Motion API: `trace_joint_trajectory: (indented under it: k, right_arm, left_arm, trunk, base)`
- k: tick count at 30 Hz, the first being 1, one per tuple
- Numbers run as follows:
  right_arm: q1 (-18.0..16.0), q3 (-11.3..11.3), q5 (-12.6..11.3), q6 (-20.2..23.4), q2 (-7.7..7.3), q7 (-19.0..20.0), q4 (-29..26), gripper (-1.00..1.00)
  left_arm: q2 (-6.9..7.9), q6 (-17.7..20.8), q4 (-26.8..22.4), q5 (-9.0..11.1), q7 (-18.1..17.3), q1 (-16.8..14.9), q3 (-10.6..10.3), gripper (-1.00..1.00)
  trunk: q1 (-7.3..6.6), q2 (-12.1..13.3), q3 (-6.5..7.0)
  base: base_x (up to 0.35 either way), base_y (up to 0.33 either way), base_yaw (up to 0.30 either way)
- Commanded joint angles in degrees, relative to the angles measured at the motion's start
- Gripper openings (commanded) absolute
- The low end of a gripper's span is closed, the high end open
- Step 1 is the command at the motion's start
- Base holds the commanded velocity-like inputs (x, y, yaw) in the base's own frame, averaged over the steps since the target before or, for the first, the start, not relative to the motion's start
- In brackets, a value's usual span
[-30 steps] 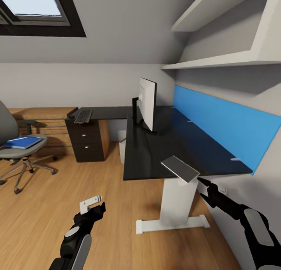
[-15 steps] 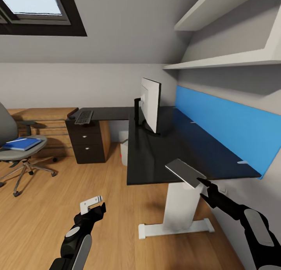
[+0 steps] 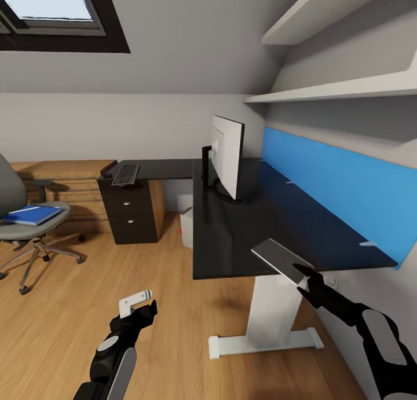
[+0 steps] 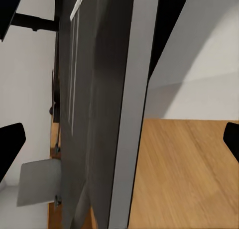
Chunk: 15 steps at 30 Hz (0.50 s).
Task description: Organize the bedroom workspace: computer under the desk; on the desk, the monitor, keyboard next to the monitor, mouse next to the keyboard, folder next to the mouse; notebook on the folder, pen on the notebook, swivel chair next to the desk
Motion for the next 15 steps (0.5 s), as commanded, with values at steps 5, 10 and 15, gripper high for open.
trace_joint_trajectory:
  k: [5,10,15]
  right_arm:
    - [0.0,-0.1,0.3,0.5,0.01,0.4,0.0,1.00]
    - [-0.1,-0.1,0.3,0.9,0.01,0.2,0.0,1.00]
    - [-0.1,0.0,0.2,1.0,0.01,0.1,0.0,-1.00]
  left_arm:
    - [0.01,0.1,-0.1,0.6,0.5,0.0,-0.1,1.00]
    - [-0.01,0.1,-0.1,0.6,0.5,0.0,-0.1,1.00]
    - [0.00,0.2,-0.1,0.6,0.5,0.0,-0.1,1.00]
  trunk:
    - [0.00,0.0,-0.06]
    - [0.00,0.0,-0.06]
    - [0.00,0.0,-0.06]
  base:
    - [0.015,0.013,0.000]
    - [0.002,0.002,0.000]
    - [0.000,0.000,0.000]
